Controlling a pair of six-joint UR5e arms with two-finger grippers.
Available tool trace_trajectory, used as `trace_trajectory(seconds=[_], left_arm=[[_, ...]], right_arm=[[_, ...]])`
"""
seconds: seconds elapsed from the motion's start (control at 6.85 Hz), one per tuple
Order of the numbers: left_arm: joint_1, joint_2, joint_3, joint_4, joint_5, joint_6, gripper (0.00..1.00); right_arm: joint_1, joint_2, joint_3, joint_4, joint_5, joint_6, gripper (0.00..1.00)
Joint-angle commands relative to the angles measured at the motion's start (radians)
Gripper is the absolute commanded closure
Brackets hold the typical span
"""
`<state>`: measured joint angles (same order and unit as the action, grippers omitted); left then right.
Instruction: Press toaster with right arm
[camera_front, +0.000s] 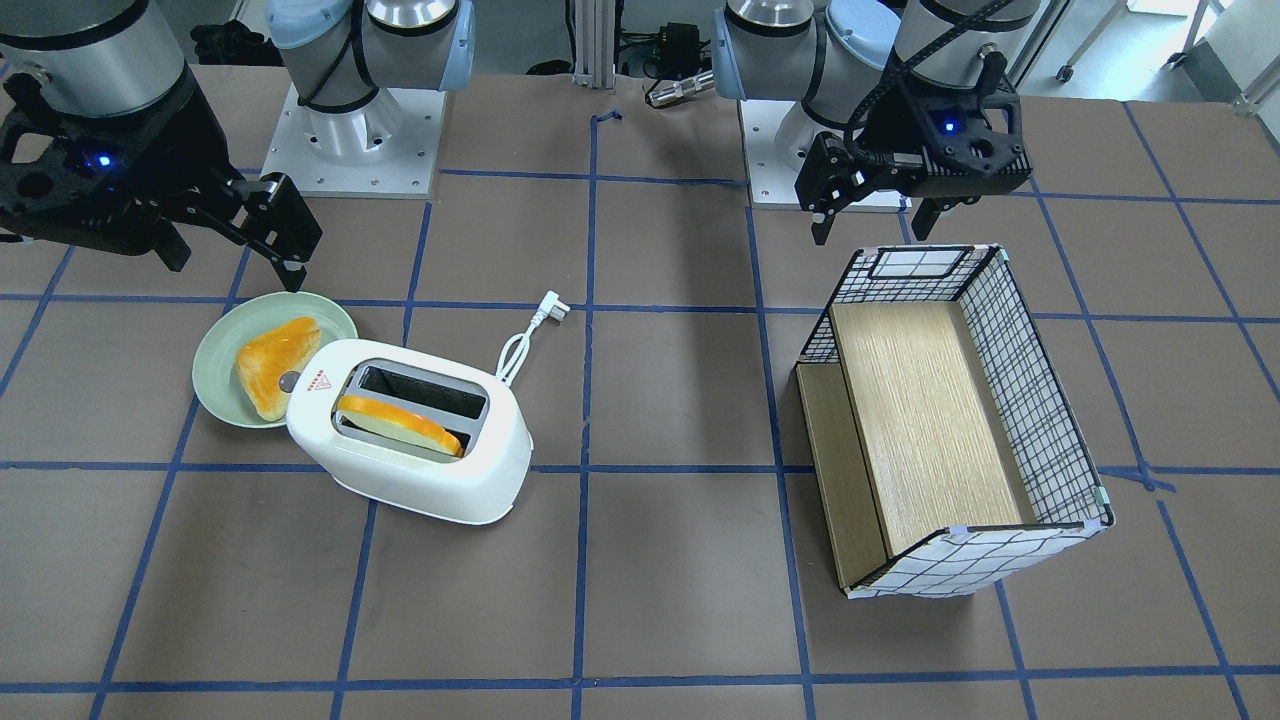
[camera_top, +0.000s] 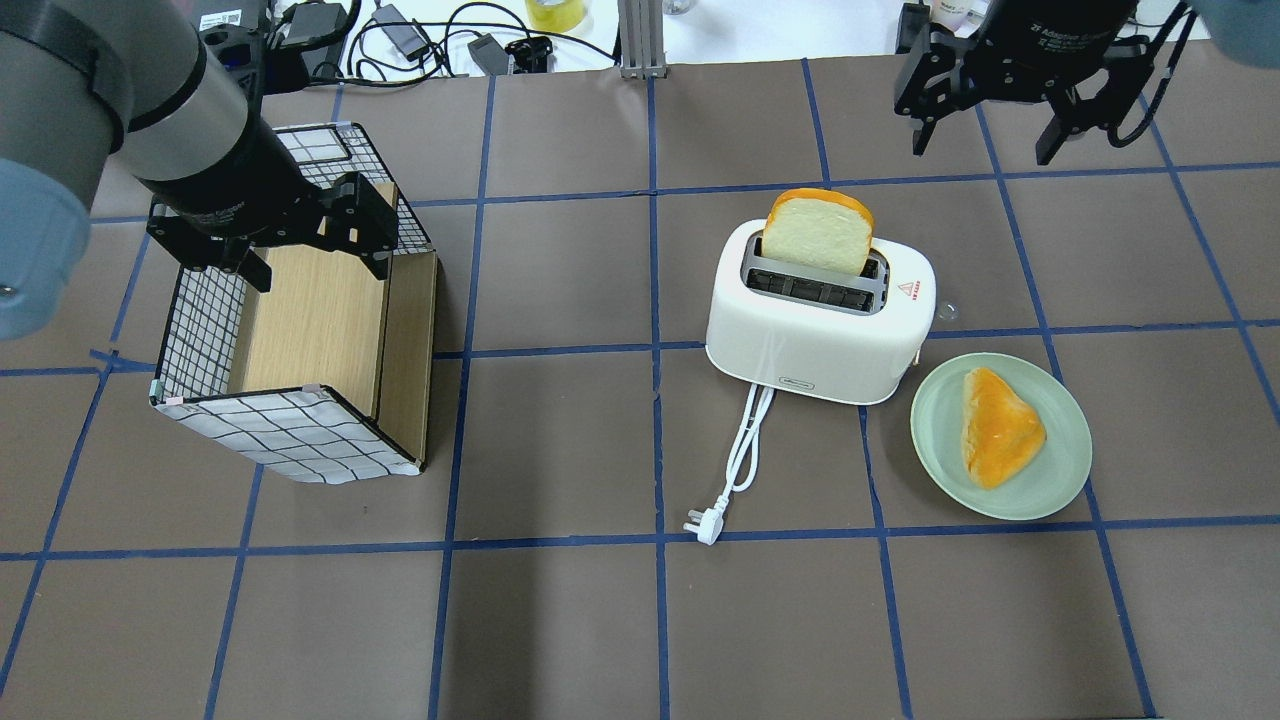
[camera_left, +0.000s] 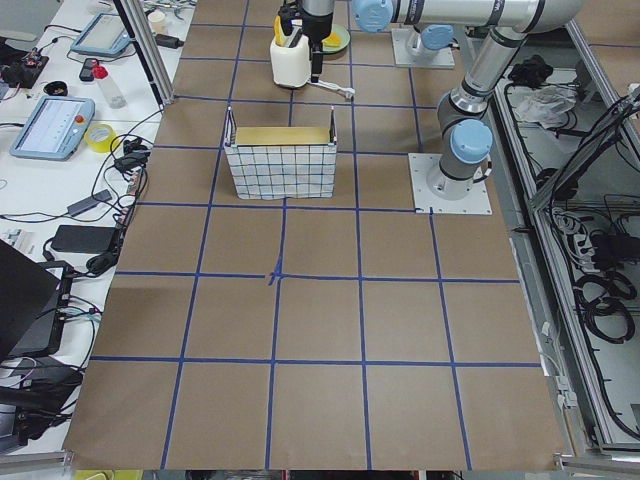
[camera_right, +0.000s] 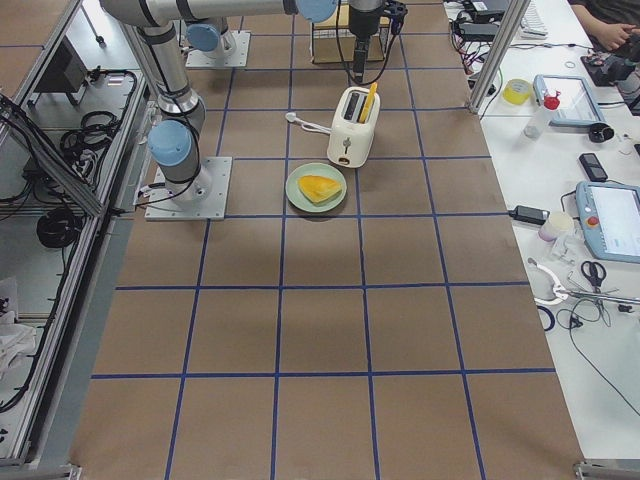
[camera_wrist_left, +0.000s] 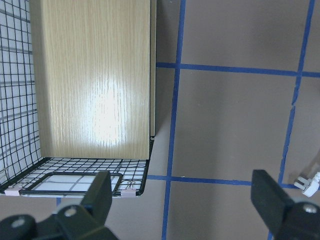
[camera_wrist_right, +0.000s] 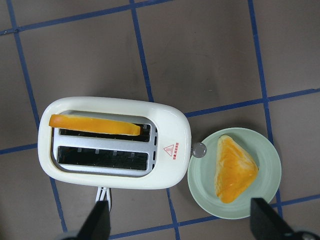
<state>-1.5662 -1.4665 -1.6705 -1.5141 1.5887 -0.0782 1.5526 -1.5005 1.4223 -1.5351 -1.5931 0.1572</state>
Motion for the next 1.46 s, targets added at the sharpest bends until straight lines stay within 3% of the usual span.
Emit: trace_trajectory(seconds=[0.0, 1.31], left_arm=[[0.0, 0.0, 0.0, 0.0, 0.0, 0.0, 0.0], [0.0, 0.0, 0.0, 0.0, 0.0, 0.0, 0.0]], right_arm=[[0.044, 0.014, 0.001, -0.004, -0.001, 0.016, 0.0], [-0.019, 0.026, 0.007, -0.013, -0.001, -0.07, 0.0]])
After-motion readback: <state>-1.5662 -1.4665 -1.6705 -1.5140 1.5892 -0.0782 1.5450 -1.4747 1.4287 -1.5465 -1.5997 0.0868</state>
